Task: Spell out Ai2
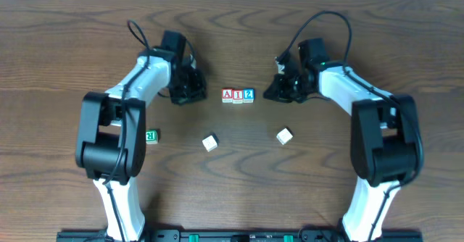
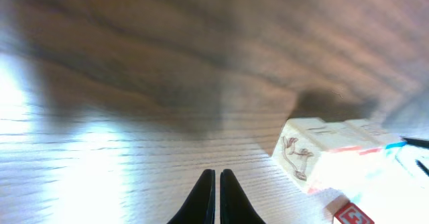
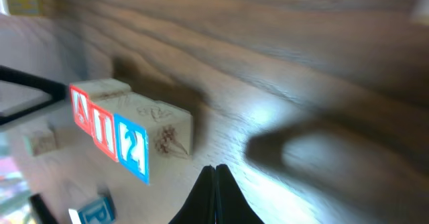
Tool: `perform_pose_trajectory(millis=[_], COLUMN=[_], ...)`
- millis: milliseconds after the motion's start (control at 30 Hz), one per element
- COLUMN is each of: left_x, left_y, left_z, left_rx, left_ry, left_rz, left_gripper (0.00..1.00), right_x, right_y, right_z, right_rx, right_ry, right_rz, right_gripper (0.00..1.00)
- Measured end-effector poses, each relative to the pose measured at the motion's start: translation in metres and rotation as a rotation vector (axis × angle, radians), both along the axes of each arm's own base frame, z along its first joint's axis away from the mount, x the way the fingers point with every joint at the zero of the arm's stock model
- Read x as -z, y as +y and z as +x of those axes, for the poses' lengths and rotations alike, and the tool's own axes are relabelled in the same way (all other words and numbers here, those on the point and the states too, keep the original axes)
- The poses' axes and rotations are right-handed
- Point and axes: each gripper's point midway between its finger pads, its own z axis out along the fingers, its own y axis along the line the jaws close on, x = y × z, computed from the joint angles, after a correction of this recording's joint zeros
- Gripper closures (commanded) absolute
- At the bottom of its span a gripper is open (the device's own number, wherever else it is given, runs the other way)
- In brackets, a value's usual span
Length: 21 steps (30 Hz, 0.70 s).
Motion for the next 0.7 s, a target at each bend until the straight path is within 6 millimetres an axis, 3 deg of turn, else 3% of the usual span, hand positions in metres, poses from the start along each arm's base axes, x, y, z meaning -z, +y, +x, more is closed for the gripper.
perform_pose_trajectory(millis=[100, 233, 300, 400, 567, 600, 633, 667, 700], left_x=[-0.038, -0.121, -0.164, -0.2, -0.244, -0.253, -0.266, -0.273, -0.283], left_y=[0.007, 0.01, 0.015, 0.026, 0.041, 0.044, 0.048, 0.05, 0.053], left_z=[0.011, 0.009, -0.007, -0.035, -0.077, -0.085, -0.096, -0.102, -0.111], left_rx=[0.028, 0.076, 0.114, 0.147, 0.191, 0.197, 0.201, 0.207, 0.21], left_ry=[-0.106, -0.308, -0.4, -0.458, -0.561, -0.587, -0.629, -0.657, -0.69], left_rz=[0.03, 0.035, 0.046, 0.085, 0.136, 0.143, 0.155, 0.163, 0.17], left_gripper=[0.94, 0.94, 0.94, 0.94, 0.94, 0.94, 0.87, 0.67, 0.04], right_x=[-0.035, -0.134, -0.176, -0.211, -0.251, -0.257, -0.266, -0.271, -0.278], right_y=[-0.011, -0.026, -0.036, -0.048, -0.061, -0.063, -0.067, -0.069, -0.072], right_z=[0.001, -0.009, -0.027, -0.058, -0.107, -0.115, -0.128, -0.136, -0.146], right_rx=[0.001, -0.003, -0.001, -0.001, 0.003, 0.003, 0.006, 0.014, 0.018], right_ry=[-0.059, -0.272, -0.356, -0.408, -0.476, -0.489, -0.516, -0.527, -0.549], right_rz=[-0.059, -0.12, -0.158, -0.195, -0.217, -0.22, -0.227, -0.228, -0.233], right_gripper=[0.98, 0.98, 0.98, 0.98, 0.99, 0.92, 0.52, 0.05, 0.01])
